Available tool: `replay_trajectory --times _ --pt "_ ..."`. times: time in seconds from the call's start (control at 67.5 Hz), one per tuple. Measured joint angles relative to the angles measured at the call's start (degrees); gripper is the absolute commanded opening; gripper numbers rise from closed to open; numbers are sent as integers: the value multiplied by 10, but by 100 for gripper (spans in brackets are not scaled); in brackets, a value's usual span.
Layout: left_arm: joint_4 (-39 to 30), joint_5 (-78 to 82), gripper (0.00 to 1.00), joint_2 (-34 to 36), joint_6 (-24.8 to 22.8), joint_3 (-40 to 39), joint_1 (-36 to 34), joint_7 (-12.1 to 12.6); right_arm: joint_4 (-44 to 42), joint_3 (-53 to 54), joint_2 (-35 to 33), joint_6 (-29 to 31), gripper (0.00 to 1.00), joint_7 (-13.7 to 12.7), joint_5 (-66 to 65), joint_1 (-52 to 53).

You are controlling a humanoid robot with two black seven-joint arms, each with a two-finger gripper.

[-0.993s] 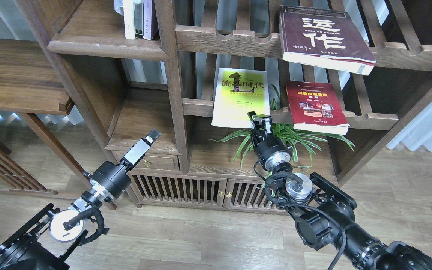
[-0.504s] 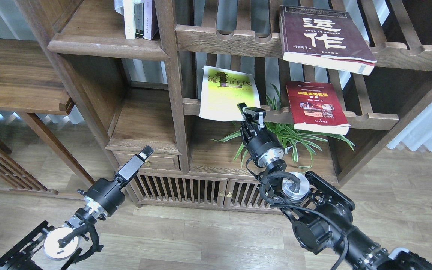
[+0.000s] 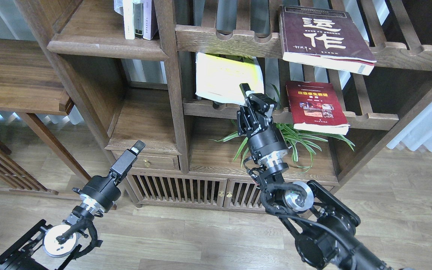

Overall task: Organize books on shelf
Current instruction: 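Tip the yellow-green book off the shelf and pull it toward the robot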

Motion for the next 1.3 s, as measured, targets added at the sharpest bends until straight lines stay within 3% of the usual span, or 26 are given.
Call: replay_trajectory --times 0.252,0.37,0.741,0.933,1.304 --pt "-16 0 93 -10 0 -13 -3 -1 42 -4 -20 28 5 0 0 -41" --pt "-21 -11 81 -38 0 -35 -5 -2 44 -6 -34 63 4 -1 -1 -73" --pt "-75 -63 98 -62 0 -38 23 0 45 -9 -49 92 4 -30 -23 -152" --pt "-140 -66 98 -72 0 -29 61 0 42 -16 -37 92 5 -52 -58 -179" --pt "-184 -116 96 -68 0 -35 112 1 -64 -21 6 92 5 -56 -140 -174"
